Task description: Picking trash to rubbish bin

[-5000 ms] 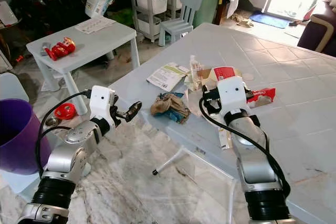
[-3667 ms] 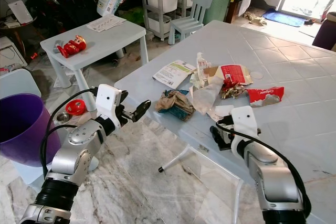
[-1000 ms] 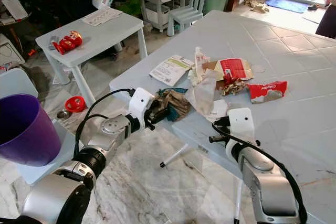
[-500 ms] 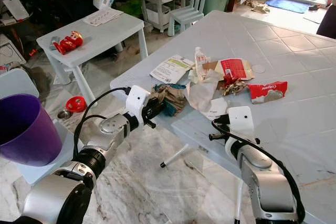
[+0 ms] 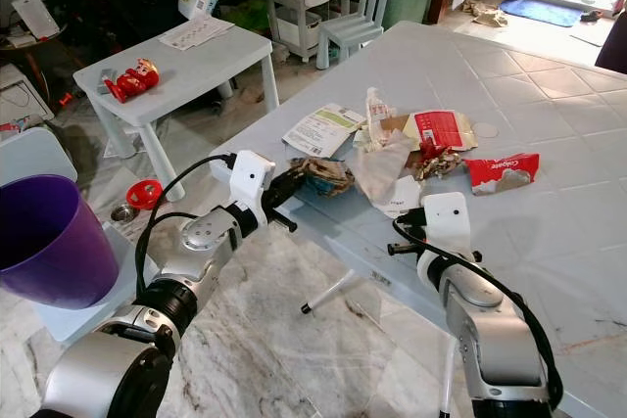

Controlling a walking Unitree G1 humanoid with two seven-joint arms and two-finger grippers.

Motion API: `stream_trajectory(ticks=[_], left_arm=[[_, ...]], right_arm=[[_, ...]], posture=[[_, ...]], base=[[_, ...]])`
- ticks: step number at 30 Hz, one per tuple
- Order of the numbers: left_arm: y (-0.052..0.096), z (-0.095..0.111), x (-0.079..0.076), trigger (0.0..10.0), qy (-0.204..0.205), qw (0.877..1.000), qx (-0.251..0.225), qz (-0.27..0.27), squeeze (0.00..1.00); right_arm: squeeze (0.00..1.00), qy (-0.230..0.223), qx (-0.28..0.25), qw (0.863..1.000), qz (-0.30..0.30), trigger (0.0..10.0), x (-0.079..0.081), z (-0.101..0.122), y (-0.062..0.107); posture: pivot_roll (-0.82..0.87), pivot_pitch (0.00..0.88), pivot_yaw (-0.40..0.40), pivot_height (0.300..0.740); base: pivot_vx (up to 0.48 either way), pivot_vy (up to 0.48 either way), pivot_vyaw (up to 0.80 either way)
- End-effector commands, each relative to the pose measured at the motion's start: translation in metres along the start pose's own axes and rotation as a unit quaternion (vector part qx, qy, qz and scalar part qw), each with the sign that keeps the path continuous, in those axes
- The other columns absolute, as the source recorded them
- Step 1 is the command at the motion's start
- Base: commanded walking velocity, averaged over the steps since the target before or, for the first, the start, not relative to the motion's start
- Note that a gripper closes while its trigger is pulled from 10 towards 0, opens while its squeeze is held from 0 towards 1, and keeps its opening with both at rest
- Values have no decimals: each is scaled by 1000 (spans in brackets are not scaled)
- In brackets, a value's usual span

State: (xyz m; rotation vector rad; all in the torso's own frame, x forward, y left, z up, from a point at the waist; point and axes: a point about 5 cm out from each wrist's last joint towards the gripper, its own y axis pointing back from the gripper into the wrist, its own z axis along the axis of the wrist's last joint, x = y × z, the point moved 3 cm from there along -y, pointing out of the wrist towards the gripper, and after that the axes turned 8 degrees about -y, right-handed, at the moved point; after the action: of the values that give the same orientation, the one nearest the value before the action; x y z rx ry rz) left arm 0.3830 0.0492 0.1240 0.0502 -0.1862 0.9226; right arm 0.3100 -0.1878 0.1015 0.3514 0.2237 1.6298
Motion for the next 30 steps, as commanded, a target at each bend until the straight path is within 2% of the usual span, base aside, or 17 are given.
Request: stream_trajectory(ticks=[1,3,10,11,14,20,25,30], left_arm=[[2,7,6,0,-5,1000,-21,13,0],[7,20,10,0,-37,997,-59,23,0],[13,35,15,0,-52,993,-94,40,0],[19,47,19,0,-61,990,-115,53,0],[19,47,19,0,-61,990,-115,53,0],[31,52,30,0,-62,986,-128,91,0],[32,50,27,0,-61,986,-122,96,0],[33,49,26,0,-58,986,-120,100,0]], right_arm=[[0,3,-11,1000,0,0,2,5,-2],[0,6,-20,1000,-8,0,1,8,-4],[0,7,-45,998,-35,0,-5,17,-6],[0,1,-88,994,-67,0,-14,32,-6],[0,1,-88,994,-67,0,-14,32,-6],[0,-1,-195,975,-111,0,-26,73,1],[0,28,-223,966,-129,0,-28,83,5],[0,15,-237,964,-124,0,-26,87,7]], posture=[[-144,0,46,740],[-134,0,44,740],[-127,0,43,740],[-114,0,39,740],[-114,0,39,740],[-104,0,33,740],[-104,0,32,740],[-103,0,31,740]], base=[[0,0,0],[0,0,0],[0,0,0],[0,0,0],[0,0,0],[0,0,0],[0,0,0],[0,0,0]])
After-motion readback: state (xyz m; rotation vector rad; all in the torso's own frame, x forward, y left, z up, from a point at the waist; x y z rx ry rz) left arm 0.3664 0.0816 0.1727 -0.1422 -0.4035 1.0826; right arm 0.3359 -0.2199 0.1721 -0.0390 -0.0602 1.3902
